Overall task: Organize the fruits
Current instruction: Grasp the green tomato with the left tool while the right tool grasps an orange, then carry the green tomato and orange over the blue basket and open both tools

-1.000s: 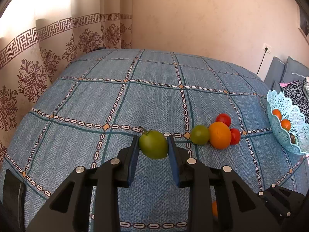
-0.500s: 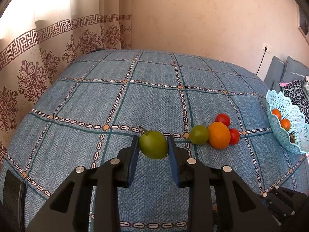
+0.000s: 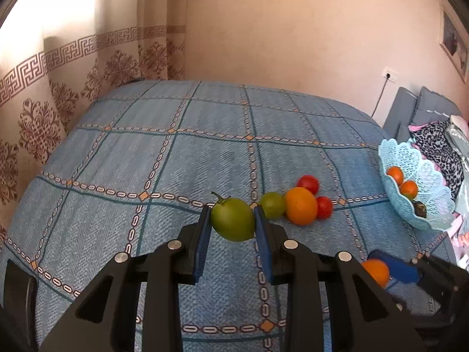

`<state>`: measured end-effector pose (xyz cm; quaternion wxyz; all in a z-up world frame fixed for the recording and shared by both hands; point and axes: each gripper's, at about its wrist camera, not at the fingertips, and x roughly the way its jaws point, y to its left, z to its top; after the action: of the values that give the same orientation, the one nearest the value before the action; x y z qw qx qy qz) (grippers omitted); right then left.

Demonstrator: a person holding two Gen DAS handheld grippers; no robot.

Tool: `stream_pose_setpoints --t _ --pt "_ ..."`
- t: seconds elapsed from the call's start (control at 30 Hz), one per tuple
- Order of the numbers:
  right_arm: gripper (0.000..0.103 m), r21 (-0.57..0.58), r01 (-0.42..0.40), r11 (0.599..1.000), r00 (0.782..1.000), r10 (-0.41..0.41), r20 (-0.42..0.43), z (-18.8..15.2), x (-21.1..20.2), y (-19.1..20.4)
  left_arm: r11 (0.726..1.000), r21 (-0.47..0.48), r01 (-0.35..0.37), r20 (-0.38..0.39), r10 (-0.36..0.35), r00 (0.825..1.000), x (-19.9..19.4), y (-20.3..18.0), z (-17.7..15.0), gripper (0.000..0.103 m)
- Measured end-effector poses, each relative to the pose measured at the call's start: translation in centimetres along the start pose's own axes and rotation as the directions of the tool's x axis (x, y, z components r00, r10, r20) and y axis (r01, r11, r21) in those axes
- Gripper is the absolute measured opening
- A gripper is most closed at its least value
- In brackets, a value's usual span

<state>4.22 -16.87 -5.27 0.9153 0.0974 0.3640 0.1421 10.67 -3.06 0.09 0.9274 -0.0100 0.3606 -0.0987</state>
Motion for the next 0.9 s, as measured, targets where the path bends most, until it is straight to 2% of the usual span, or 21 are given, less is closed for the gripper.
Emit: stream_pose_setpoints --t 0.5,0.9 --pt "0.042 0.121 0.074 0.99 0.985 -0.092 0.145 1.9 -5.5 -5.5 0.994 0.099 0.046 0.031 -0.049 0.998 -2.0 -4.7 1.2 0.03" --pt "0.042 0.251 0.176 0.952 0.944 -0.236 0.23 3.4 -10.2 -11.4 0.975 0.204 0.087 0.064 -0.102 0.993 -3.0 -9.8 2.6 0.03"
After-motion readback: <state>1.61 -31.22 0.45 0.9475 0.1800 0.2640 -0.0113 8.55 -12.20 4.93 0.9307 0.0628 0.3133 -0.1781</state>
